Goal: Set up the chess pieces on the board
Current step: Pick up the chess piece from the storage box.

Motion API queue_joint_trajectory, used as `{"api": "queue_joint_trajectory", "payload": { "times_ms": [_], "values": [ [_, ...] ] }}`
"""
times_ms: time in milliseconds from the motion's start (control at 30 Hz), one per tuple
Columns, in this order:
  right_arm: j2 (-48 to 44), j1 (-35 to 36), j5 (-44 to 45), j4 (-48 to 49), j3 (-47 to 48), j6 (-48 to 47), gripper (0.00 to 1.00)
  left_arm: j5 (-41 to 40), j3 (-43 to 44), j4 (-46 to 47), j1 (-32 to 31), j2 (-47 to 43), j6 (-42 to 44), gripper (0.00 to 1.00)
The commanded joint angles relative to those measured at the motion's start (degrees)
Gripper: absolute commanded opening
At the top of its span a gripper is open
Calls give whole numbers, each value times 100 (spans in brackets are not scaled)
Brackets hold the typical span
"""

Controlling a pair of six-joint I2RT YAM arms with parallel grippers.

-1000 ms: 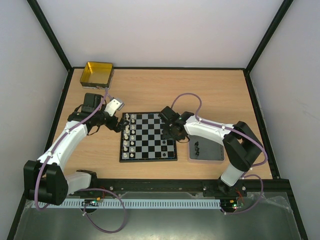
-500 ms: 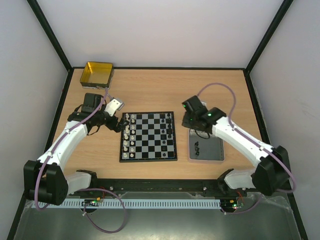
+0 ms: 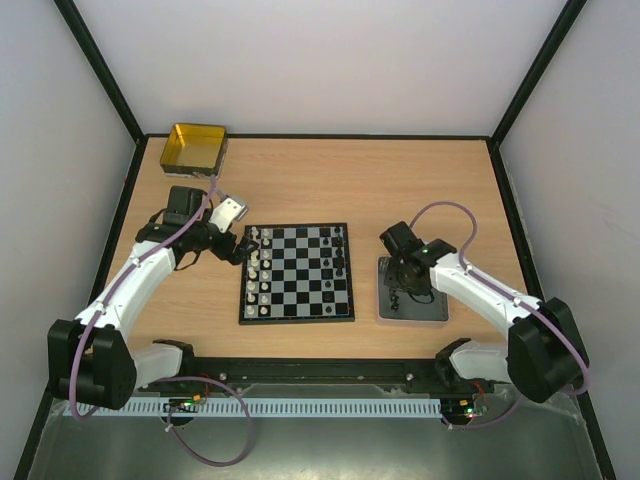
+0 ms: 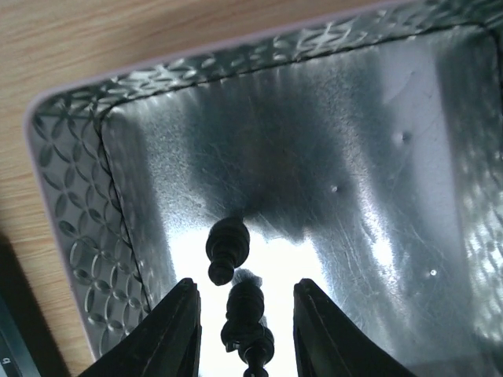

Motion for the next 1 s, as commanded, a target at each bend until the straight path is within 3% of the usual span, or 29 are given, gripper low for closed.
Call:
{"api": "queue_joint_trajectory", "payload": {
  "times_ms": [0, 567, 967],
  "values": [
    [-76, -24, -140, 202, -198, -35, 32, 58, -21, -58, -30, 57, 1, 99],
    [371, -24, -274, 762, -431, -15, 31, 59, -20, -58, -25, 115, 14, 99],
    [593, -24, -247, 805, -426, -18, 17, 68, -21, -54, -29, 110, 36, 99]
  ]
}}
